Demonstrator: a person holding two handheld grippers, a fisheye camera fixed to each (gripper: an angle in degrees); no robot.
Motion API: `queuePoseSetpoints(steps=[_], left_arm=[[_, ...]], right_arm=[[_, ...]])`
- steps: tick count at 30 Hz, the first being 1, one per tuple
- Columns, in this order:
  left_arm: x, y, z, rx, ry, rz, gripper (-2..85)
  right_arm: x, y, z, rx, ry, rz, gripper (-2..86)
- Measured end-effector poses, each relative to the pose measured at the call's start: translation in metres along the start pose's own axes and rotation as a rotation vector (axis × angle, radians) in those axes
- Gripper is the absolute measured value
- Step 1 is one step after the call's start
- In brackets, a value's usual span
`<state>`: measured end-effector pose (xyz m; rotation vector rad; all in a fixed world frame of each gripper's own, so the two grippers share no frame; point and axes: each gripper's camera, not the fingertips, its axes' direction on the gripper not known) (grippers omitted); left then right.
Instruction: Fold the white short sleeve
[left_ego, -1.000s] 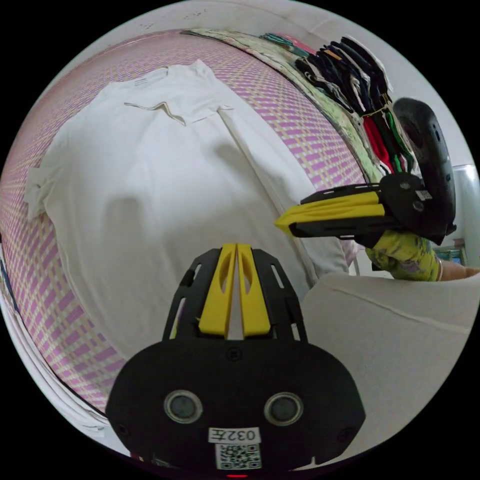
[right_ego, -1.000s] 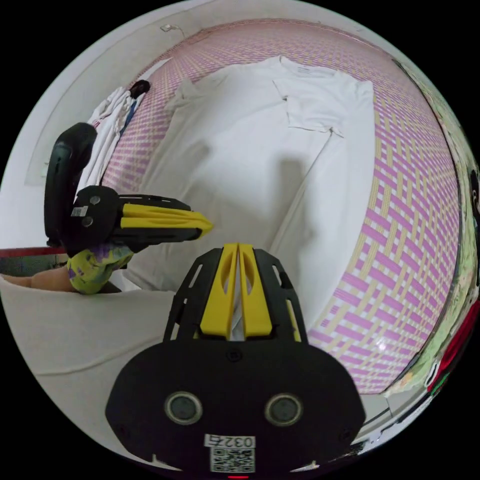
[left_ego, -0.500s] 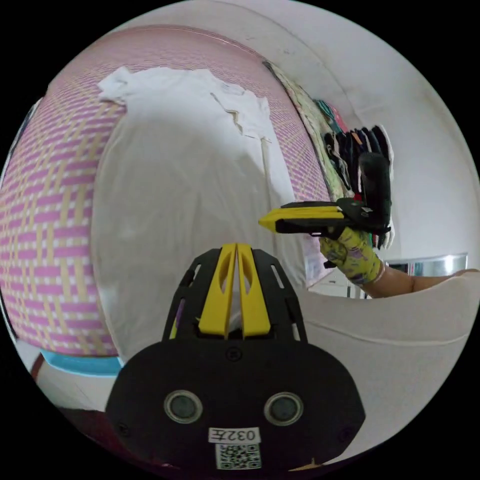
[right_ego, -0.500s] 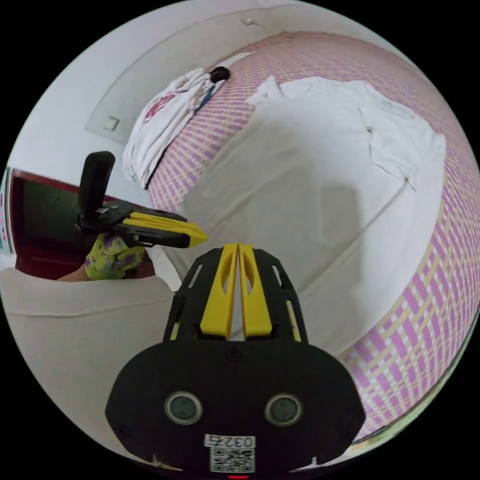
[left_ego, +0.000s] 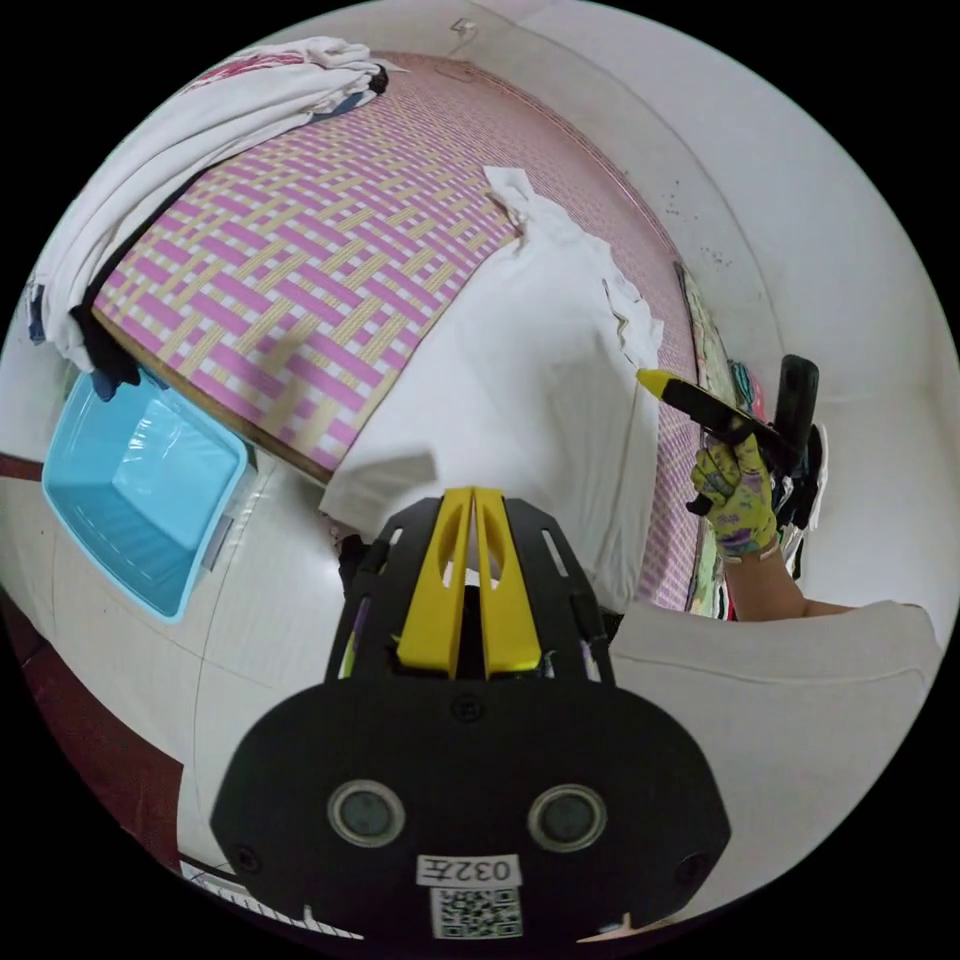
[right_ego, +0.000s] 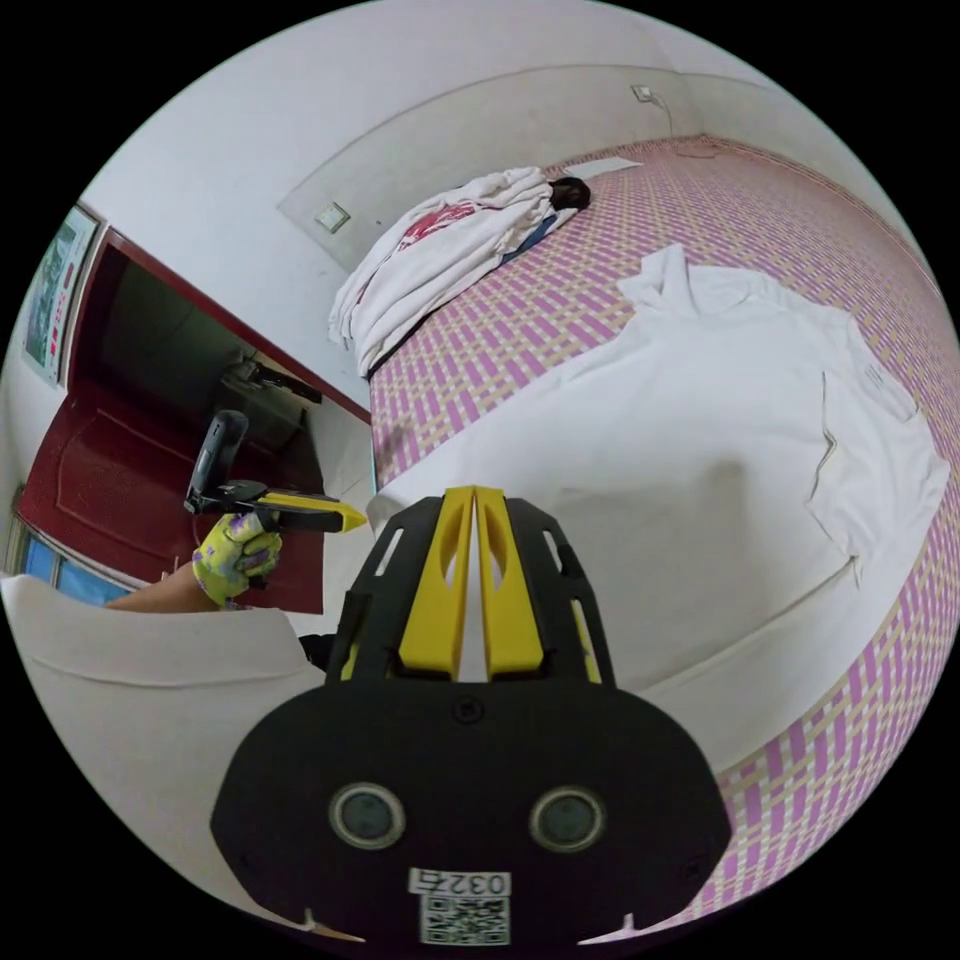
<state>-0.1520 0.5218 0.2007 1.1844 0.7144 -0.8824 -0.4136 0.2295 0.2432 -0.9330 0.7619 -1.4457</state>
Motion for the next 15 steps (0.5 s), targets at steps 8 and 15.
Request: queuePoseSetpoints(steps=[8, 15], left_arm=[[-0.040, -0.004, -0.022, 0.001, 0.065, 0.016, -0.9], [-0.065, -0.015, -0.042, 0.006, 0.031, 0.063, -0.9]], right_arm=[[0.004, -0.015, -0.018, 0.039, 0.056, 0.061, -0.9], [0.012, -0.075, -0.032, 0.049, 0.132, 0.115, 0.0]])
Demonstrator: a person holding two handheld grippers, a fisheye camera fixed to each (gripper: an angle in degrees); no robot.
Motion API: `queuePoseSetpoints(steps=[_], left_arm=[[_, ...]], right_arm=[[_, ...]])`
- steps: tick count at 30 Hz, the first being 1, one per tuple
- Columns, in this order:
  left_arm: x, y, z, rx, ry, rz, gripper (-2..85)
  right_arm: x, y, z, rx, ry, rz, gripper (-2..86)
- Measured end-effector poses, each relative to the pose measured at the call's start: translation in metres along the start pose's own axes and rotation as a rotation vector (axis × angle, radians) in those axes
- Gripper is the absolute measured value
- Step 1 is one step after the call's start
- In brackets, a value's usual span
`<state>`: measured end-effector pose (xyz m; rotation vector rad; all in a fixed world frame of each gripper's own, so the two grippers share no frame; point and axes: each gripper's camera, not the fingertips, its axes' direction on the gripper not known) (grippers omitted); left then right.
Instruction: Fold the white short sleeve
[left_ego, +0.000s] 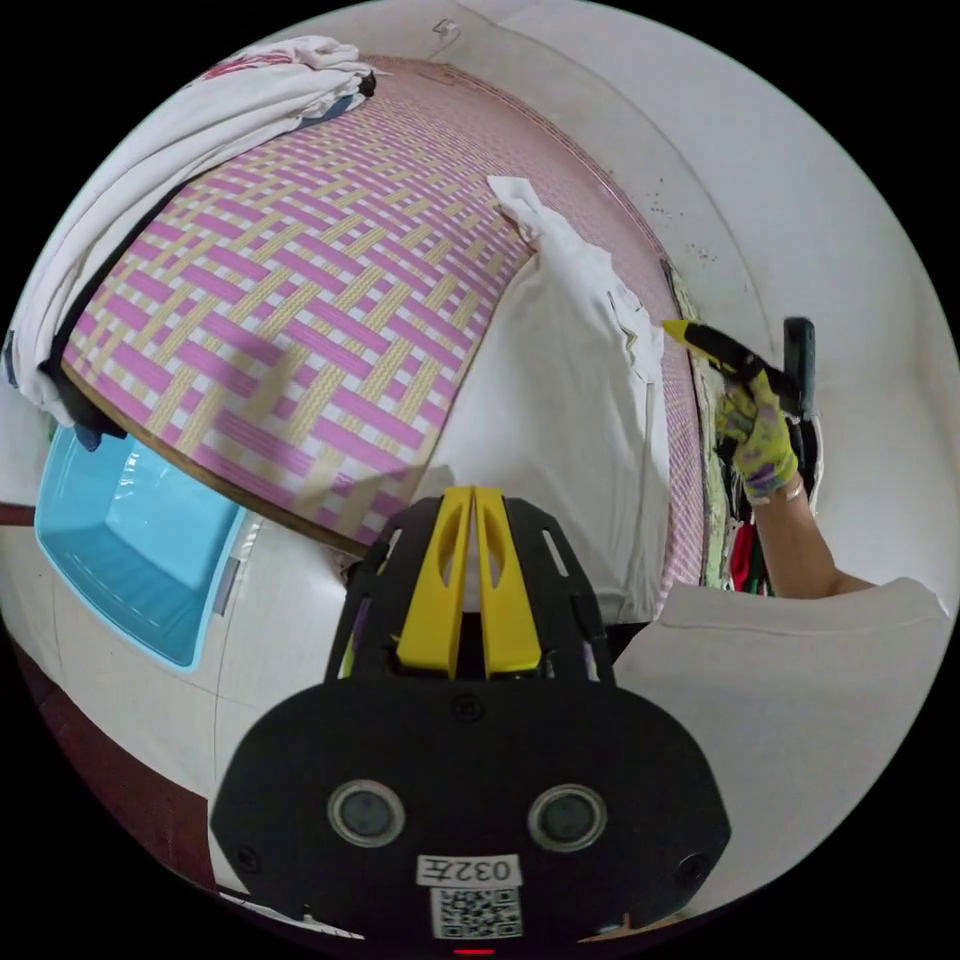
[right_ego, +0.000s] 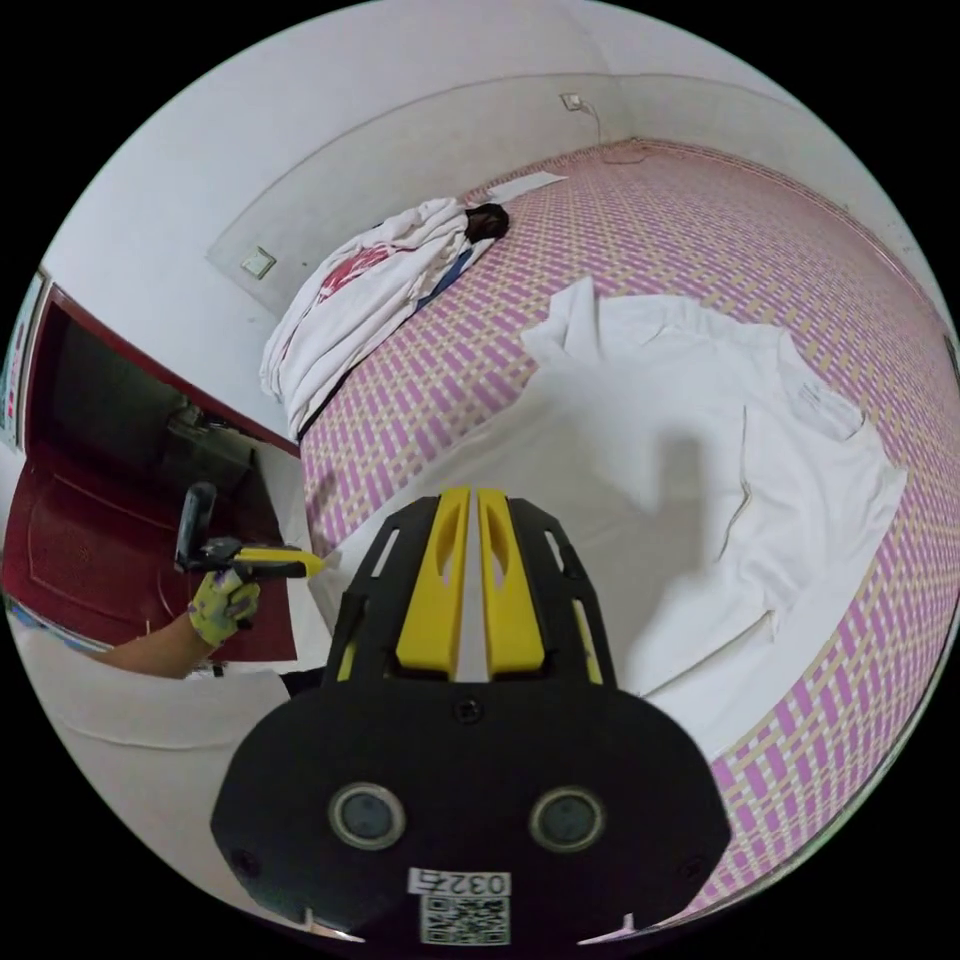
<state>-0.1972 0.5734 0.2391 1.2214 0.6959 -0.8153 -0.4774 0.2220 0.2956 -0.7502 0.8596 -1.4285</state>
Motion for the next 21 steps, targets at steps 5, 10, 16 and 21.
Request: queuePoseSetpoints(steps=[5, 10, 16, 21], left_arm=[[-0.013, 0.006, -0.006, 0.001, 0.004, 0.054, -1.3], [-0.011, 0.019, -0.018, 0.044, -0.068, 0.111, -0.1], [-0.013, 0.021, -0.019, 0.020, -0.064, 0.121, 0.0], [-0.016, 0.015, -0.019, 0.004, -0.040, 0.125, -1.0]], right_arm=[[-0.014, -0.100, 0.031, -0.060, 0.070, -0.021, 5.4], [-0.020, -0.189, 0.085, -0.145, 0.185, -0.013, 7.7], [-0.046, -0.255, 0.161, -0.297, 0.394, -0.055, 7.5], [-0.077, -0.267, 0.160, -0.213, 0.352, -0.137, 0.1]])
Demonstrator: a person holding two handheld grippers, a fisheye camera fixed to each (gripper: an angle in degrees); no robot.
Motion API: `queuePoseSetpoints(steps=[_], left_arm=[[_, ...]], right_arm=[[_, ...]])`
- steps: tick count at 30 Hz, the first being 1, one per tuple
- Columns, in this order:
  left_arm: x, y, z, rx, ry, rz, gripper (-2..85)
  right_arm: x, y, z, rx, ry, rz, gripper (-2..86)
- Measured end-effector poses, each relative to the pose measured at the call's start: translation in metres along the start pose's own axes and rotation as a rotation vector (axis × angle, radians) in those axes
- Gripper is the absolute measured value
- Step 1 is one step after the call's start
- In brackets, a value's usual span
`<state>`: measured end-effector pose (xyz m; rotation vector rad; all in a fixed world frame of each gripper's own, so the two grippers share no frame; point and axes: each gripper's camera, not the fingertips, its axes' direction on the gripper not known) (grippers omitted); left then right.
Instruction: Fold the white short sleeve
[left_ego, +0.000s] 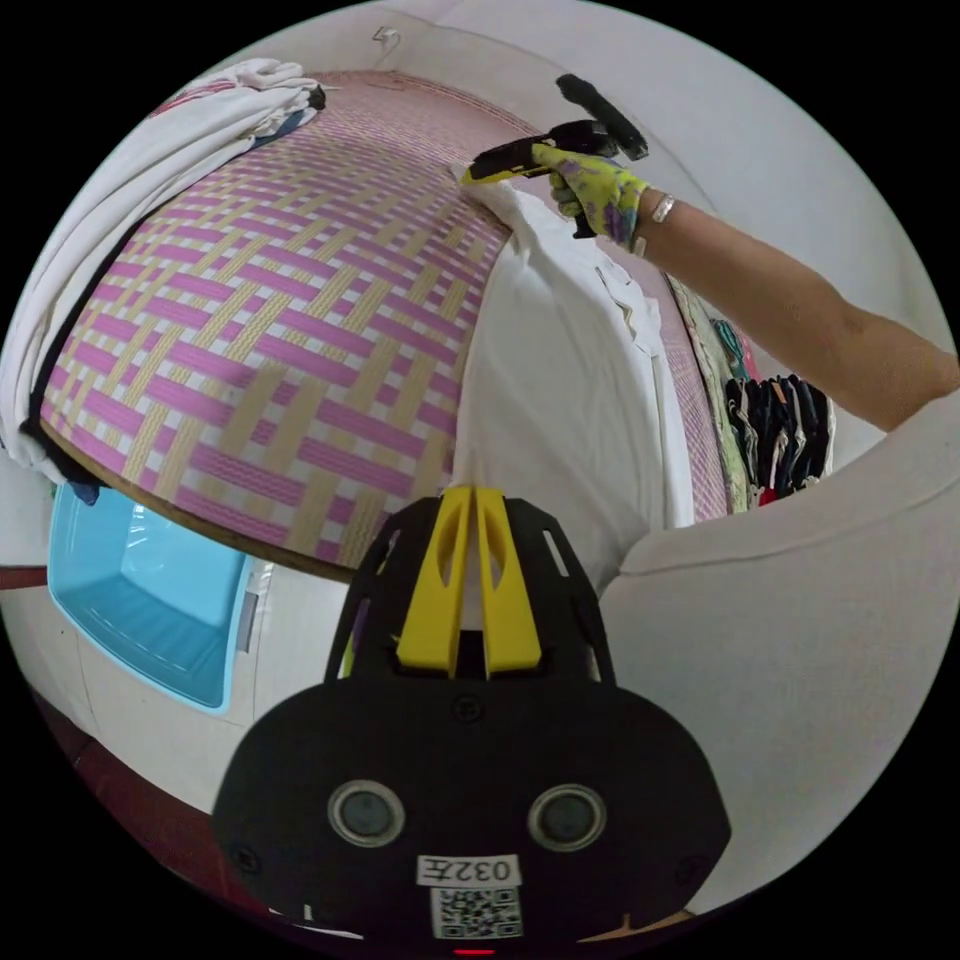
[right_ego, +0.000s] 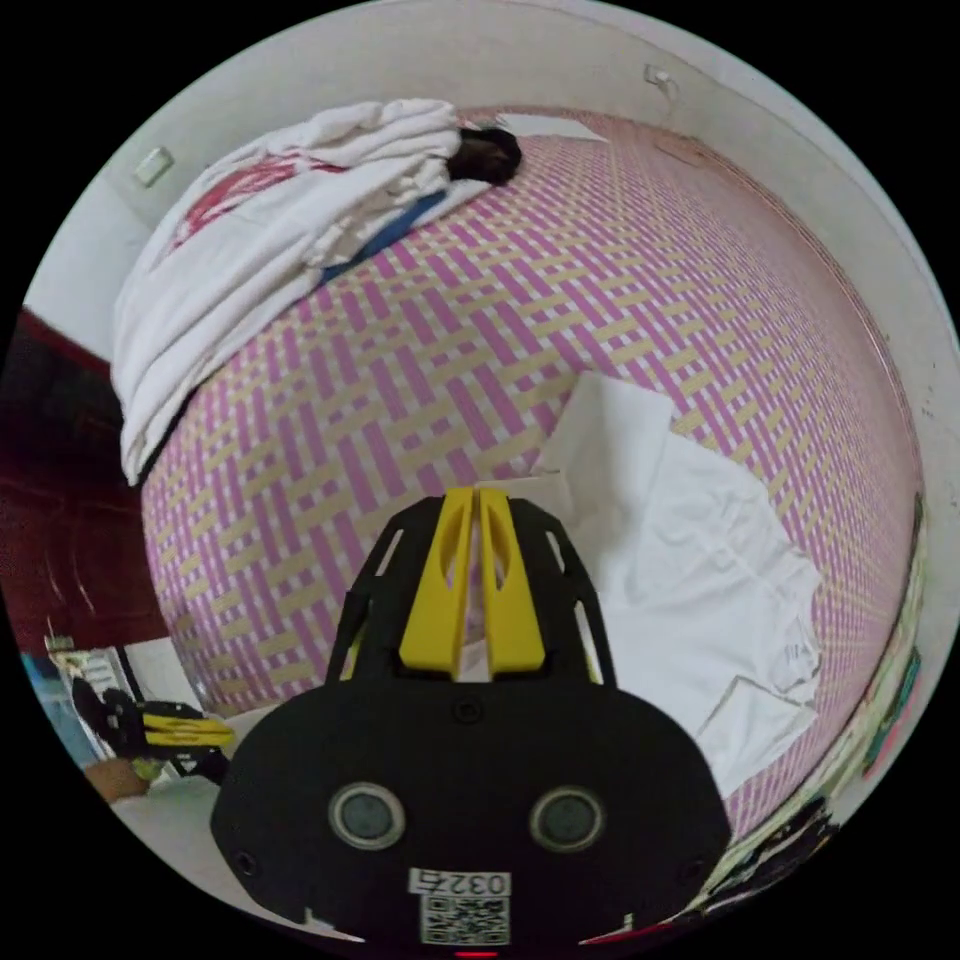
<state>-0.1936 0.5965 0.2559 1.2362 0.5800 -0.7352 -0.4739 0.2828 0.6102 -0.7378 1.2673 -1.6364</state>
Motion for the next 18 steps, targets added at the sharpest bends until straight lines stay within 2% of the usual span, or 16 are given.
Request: queuePoseSetpoints(steps=[4, 7, 9, 11, 14, 18], left_arm=[[-0.006, -0.002, -0.002, -0.005, 0.028, 0.000, -0.9], [-0.009, -0.001, -0.007, 0.001, 0.047, -0.007, -0.8], [-0.011, 0.002, -0.015, 0.027, 0.051, -0.012, -0.8], [-0.017, 0.006, -0.023, 0.061, 0.070, -0.040, -0.6], [-0.028, 0.008, -0.026, 0.078, 0.160, -0.065, 1.6], [-0.034, 0.008, -0.027, 0.087, 0.189, -0.077, 4.3]], right_arm=[[-0.027, 0.024, -0.023, 0.076, -0.264, -0.249, 0.2], [-0.006, 0.034, -0.031, 0.118, -0.185, -0.151, 3.0], [0.020, 0.035, -0.042, 0.184, -0.167, -0.022, 3.8], [0.053, 0.022, -0.042, 0.165, -0.185, 0.132, 4.7], [0.065, -0.007, -0.027, 0.078, -0.202, 0.170, 5.9], [0.055, -0.041, -0.003, -0.015, -0.105, 0.161, 8.6]])
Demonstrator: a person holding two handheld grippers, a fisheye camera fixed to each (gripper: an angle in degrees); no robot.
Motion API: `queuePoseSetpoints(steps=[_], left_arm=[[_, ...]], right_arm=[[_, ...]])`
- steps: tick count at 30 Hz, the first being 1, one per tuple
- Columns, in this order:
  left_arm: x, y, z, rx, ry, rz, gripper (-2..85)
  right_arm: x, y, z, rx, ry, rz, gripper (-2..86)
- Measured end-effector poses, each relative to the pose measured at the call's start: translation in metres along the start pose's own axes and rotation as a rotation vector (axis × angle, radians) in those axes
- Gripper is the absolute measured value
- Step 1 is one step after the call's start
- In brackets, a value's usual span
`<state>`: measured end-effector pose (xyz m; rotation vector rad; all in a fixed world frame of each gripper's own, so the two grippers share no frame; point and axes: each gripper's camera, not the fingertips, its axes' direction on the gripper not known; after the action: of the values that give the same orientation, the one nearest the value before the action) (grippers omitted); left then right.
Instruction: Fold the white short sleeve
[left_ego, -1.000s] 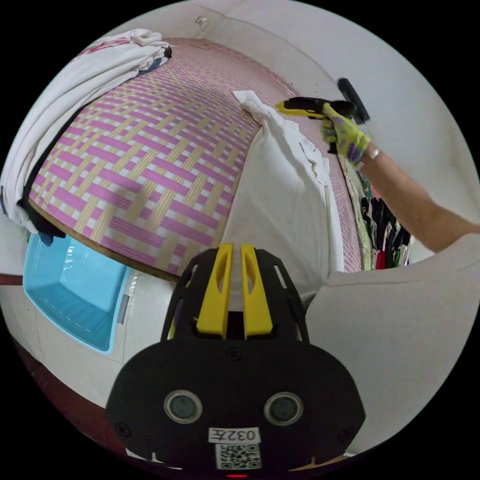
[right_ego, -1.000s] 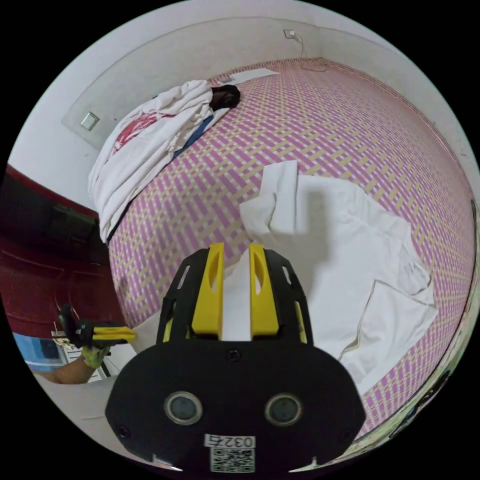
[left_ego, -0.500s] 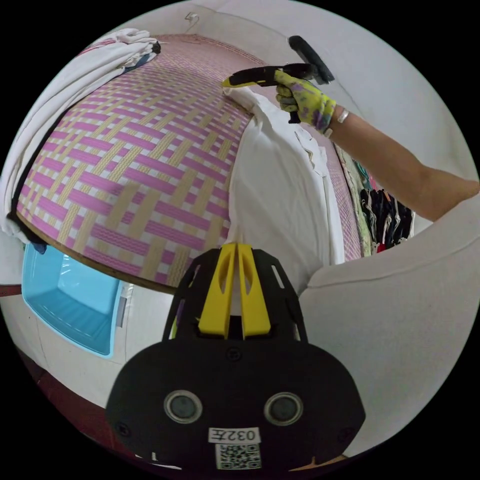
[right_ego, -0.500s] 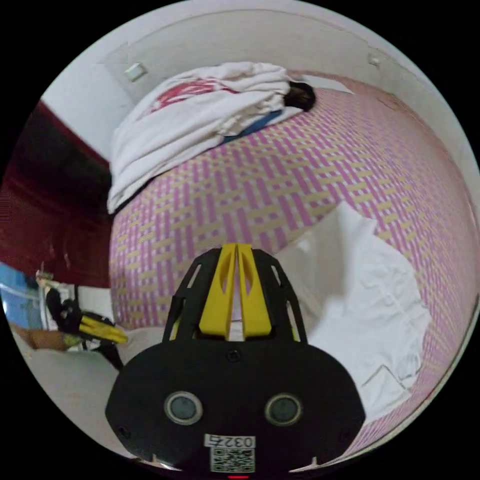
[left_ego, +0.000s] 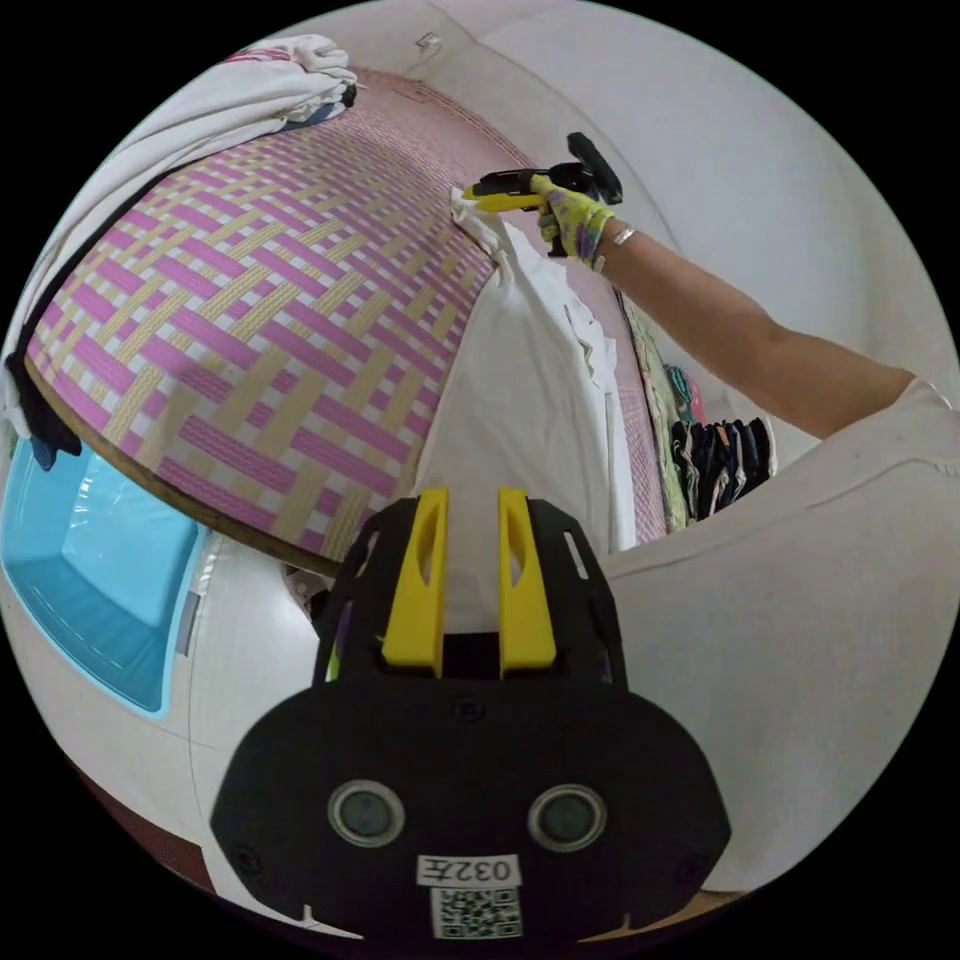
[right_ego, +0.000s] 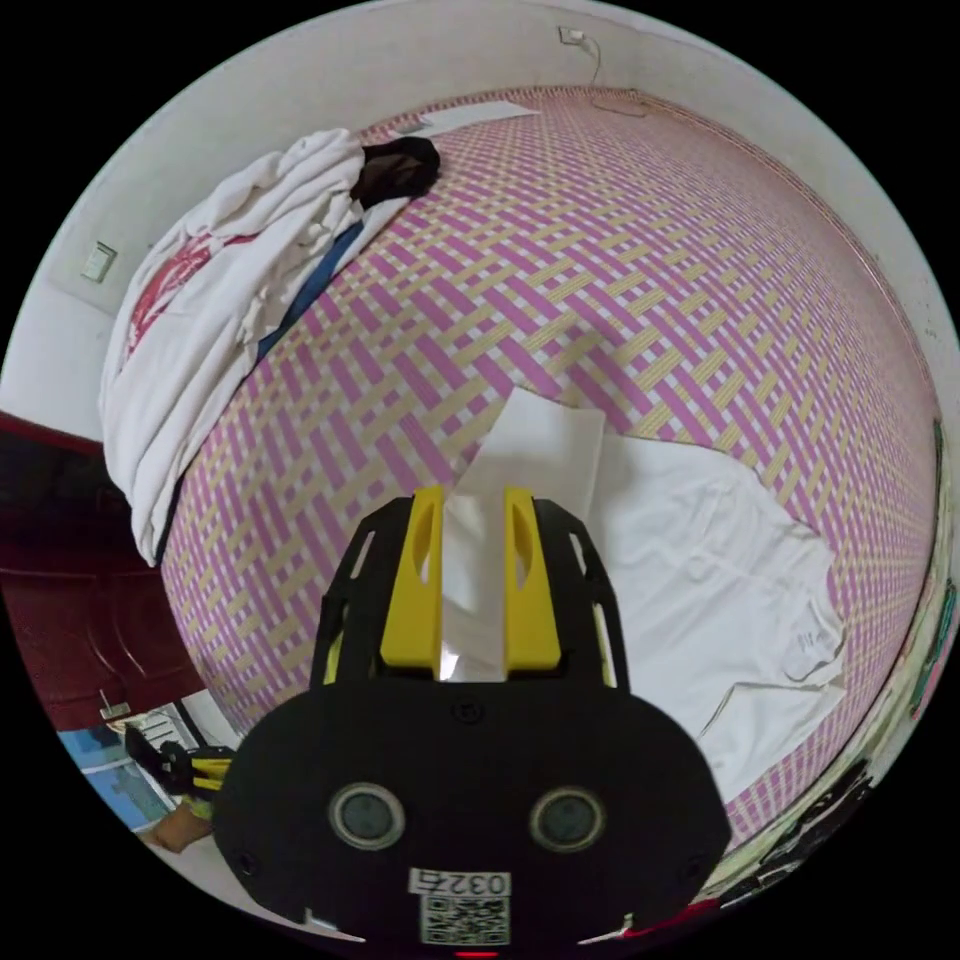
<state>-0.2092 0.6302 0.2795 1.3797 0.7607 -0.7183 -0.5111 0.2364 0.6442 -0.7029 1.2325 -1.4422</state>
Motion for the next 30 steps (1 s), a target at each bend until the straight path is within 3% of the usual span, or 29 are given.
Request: queuePoseSetpoints(steps=[4, 12, 18, 23, 26, 30], left_arm=[[-0.001, -0.004, 0.003, -0.031, -0.039, -0.005, 5.4], [0.010, -0.020, 0.021, -0.103, -0.103, 0.018, 0.0], [0.015, -0.031, 0.011, -0.081, -0.073, 0.022, -0.9], [0.045, -0.041, -0.005, -0.081, 0.033, 0.157, -0.9], [0.080, -0.048, -0.009, -0.108, 0.087, 0.287, -0.9], [0.114, -0.054, 0.015, -0.200, 0.072, 0.374, -0.9]], right_arm=[[-0.013, -0.020, 0.026, -0.064, 0.101, 0.008, 9.9], [-0.012, -0.012, 0.037, -0.065, 0.210, 0.006, -0.4], [0.080, 0.022, 0.004, 0.095, -0.275, 0.197, -0.9], [0.198, 0.113, -0.058, 0.395, -0.718, 0.360, -1.0], [0.266, 0.198, -0.090, 0.585, -0.855, 0.428, -1.0], [0.339, 0.306, -0.099, 0.719, -0.783, 0.553, -1.0]])
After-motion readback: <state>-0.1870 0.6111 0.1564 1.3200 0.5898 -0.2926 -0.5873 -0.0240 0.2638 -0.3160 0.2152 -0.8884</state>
